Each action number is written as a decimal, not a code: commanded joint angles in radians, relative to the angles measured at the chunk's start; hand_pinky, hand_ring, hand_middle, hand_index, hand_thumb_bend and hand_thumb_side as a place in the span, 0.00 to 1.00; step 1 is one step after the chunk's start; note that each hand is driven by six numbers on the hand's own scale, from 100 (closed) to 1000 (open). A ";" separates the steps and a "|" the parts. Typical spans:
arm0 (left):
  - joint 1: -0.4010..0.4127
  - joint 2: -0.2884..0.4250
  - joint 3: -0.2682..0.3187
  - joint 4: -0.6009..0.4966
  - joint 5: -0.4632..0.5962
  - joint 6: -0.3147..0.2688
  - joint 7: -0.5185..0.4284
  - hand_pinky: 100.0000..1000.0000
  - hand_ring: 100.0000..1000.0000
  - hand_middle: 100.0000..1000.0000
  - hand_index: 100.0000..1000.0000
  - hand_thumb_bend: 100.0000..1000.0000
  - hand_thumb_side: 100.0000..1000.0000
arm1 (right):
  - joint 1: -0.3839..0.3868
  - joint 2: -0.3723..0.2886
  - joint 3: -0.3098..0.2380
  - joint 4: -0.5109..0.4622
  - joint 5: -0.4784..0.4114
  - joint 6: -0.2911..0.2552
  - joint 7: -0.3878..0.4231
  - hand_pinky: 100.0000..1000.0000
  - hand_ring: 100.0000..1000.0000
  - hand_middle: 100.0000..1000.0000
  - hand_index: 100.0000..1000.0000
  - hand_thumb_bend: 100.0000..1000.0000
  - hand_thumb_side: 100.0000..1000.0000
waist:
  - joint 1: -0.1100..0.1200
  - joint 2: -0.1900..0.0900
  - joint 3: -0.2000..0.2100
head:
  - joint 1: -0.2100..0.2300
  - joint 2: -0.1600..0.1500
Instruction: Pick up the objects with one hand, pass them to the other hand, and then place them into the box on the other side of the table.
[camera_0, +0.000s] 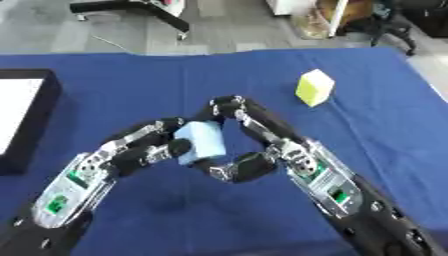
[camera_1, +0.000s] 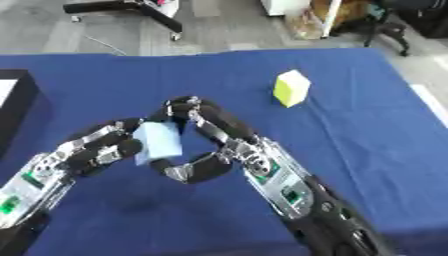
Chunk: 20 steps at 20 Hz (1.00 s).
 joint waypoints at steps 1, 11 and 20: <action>-0.011 0.004 -0.018 -0.005 0.006 0.002 -0.014 0.47 0.39 0.26 0.47 0.42 0.47 | -0.019 0.005 -0.019 -0.018 0.007 -0.001 -0.014 0.41 0.42 0.36 0.49 0.16 0.01 | 0.002 -0.011 0.000 | 0.001 0.005; -0.017 0.006 -0.013 -0.009 0.014 0.005 0.015 0.44 0.32 0.15 0.39 0.37 0.39 | -0.021 0.005 -0.021 -0.023 0.022 -0.011 -0.008 0.40 0.43 0.37 0.50 0.44 0.06 | 0.003 -0.012 -0.002 | 0.001 0.005; -0.020 0.008 0.001 -0.015 0.007 0.005 0.063 0.44 0.32 0.14 0.38 0.38 0.38 | -0.025 -0.001 -0.028 -0.039 0.051 -0.024 -0.002 0.43 0.44 0.40 0.53 0.45 0.09 | 0.004 -0.013 -0.005 | 0.001 0.005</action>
